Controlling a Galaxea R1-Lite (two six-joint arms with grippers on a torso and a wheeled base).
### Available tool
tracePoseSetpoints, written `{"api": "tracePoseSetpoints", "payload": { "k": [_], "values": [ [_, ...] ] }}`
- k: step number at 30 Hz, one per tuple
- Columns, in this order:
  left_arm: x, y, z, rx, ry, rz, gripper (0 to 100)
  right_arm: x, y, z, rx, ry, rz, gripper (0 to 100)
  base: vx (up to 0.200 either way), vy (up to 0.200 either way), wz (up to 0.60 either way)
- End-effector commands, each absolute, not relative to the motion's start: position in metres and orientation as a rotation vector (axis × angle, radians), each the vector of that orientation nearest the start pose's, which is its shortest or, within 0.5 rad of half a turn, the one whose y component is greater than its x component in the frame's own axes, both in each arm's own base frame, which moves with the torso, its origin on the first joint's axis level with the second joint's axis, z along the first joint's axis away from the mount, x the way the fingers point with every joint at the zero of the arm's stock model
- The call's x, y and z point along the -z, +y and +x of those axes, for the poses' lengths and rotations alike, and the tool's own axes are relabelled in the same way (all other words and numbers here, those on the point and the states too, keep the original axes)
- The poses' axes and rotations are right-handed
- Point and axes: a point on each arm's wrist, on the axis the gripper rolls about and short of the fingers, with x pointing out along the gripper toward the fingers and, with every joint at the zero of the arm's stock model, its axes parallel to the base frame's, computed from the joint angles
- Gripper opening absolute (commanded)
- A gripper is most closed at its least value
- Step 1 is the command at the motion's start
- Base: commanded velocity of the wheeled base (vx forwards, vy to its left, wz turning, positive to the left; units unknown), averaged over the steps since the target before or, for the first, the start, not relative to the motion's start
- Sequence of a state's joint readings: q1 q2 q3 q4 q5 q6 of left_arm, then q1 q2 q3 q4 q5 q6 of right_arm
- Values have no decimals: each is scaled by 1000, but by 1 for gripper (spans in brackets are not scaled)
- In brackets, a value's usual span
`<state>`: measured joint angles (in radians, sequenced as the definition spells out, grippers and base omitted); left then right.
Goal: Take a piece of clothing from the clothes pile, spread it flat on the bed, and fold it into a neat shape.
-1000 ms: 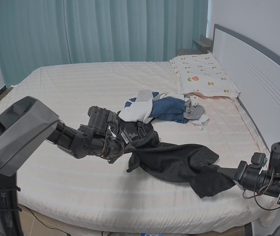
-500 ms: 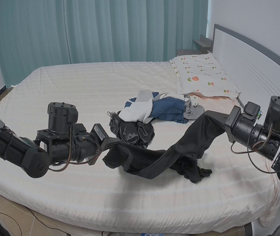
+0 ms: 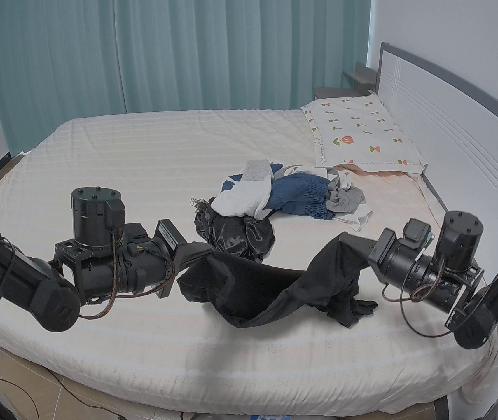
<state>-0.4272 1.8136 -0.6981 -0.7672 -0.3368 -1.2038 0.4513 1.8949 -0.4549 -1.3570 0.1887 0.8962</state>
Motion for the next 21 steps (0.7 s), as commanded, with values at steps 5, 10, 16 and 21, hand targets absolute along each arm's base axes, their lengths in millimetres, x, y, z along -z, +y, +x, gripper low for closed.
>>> {"api": "tracePoseSetpoints", "payload": {
  "k": [5,10,16,21],
  "values": [
    [-103,-143,276,417,853,-1101,0,-64,145,255,-526,507,824,0,0,0,0],
    [-103,-144,275,419,854,-1098,0,-68,143,249,-531,502,825,0,-200,0,0],
    [-104,-144,278,411,850,-1117,0,-65,144,250,-525,511,822,0,-33,0,0],
    [-105,-141,278,403,848,-1131,0,-66,144,249,-528,511,822,0,0,0,0]
  ]
}}
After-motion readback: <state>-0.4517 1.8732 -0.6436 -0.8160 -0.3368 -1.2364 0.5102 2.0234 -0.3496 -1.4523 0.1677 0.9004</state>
